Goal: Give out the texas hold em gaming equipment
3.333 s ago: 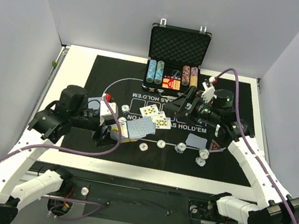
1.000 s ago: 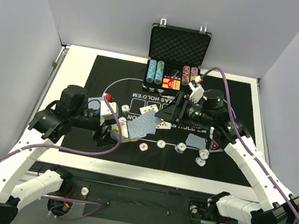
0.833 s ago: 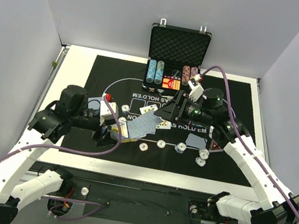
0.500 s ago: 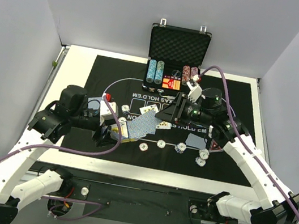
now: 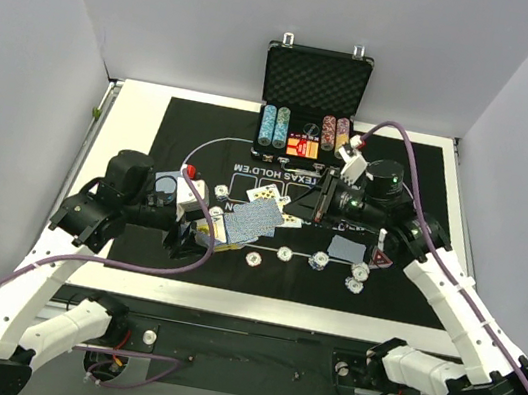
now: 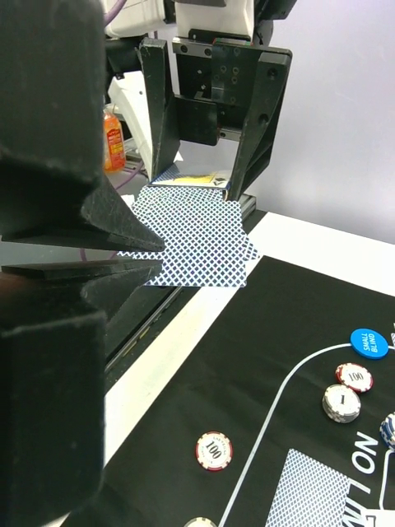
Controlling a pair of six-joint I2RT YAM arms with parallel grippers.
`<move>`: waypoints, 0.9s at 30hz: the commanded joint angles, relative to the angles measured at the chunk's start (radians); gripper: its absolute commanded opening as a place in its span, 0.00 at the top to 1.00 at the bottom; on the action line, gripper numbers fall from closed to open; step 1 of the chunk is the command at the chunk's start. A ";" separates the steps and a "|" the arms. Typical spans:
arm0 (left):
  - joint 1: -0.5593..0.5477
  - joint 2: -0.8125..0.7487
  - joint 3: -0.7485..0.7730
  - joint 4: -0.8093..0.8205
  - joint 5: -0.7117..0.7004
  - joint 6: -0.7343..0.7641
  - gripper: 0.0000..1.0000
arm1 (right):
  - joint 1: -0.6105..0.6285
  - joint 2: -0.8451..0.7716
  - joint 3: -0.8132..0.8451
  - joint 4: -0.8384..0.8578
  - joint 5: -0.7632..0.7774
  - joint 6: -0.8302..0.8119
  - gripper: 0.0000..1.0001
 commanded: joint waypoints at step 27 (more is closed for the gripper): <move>-0.004 -0.008 0.027 0.053 0.038 -0.007 1.00 | 0.131 -0.006 -0.090 0.099 0.056 0.090 0.54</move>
